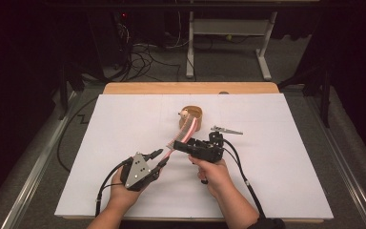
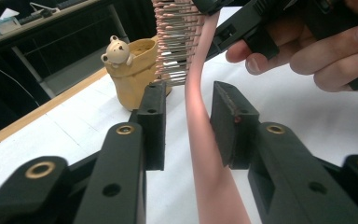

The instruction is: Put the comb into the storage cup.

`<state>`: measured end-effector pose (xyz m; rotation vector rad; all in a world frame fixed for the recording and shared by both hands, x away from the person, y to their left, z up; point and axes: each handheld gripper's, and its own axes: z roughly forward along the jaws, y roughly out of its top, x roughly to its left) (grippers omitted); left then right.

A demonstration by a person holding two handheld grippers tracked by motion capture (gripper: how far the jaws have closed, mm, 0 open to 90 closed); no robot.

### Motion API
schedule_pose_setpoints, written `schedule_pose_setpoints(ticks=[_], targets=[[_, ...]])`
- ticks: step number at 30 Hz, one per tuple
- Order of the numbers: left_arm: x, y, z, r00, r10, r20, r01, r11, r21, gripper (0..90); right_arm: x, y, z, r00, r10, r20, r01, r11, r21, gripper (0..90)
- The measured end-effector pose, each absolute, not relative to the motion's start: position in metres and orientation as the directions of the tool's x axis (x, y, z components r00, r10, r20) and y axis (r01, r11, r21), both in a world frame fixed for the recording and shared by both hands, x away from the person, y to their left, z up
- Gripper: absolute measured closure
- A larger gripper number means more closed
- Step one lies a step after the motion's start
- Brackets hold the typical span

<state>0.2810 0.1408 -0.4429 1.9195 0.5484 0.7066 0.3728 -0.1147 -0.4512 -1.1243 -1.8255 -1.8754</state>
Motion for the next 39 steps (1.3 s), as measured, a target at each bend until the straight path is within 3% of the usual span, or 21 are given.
schedule_pose_setpoints(ticks=[39], targets=[[0.304,0.165,-0.455,0.715,0.699,0.031,0.253,-0.300,0.920,26.2,0.367,-0.139,-0.430,-0.699,0.418,0.580,0.592,-0.116,0.797,19.9]])
